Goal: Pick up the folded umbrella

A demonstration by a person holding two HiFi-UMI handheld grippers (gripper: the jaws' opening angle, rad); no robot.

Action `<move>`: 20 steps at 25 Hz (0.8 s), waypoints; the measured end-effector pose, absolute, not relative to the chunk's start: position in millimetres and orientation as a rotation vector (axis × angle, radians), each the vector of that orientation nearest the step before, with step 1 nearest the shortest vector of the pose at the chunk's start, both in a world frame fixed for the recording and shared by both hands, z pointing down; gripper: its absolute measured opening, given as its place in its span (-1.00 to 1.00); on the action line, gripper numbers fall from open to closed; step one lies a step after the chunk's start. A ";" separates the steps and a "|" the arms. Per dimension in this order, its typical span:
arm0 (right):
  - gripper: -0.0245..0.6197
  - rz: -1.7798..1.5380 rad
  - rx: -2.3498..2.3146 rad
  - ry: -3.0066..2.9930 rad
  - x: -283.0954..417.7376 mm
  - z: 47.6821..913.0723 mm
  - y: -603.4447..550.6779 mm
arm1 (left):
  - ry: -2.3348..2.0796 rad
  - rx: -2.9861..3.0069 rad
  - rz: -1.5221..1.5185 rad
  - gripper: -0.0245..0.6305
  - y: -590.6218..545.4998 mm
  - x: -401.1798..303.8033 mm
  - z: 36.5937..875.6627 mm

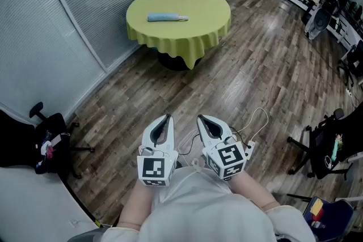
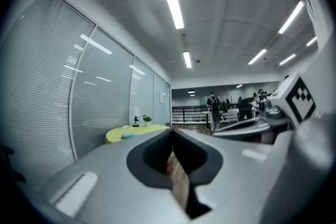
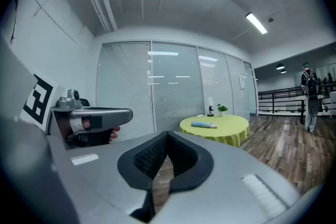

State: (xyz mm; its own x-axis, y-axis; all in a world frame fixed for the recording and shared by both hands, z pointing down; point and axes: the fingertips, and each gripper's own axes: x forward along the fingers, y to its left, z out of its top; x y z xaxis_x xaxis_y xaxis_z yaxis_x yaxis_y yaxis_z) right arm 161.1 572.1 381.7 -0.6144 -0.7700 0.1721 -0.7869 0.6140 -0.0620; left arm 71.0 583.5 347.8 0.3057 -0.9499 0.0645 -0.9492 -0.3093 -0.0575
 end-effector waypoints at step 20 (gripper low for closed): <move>-0.93 0.395 1.316 -2.698 180.4 420.3 558.3 | 1.906 -2.721 -0.019 -0.91 576.5 81.2 389.7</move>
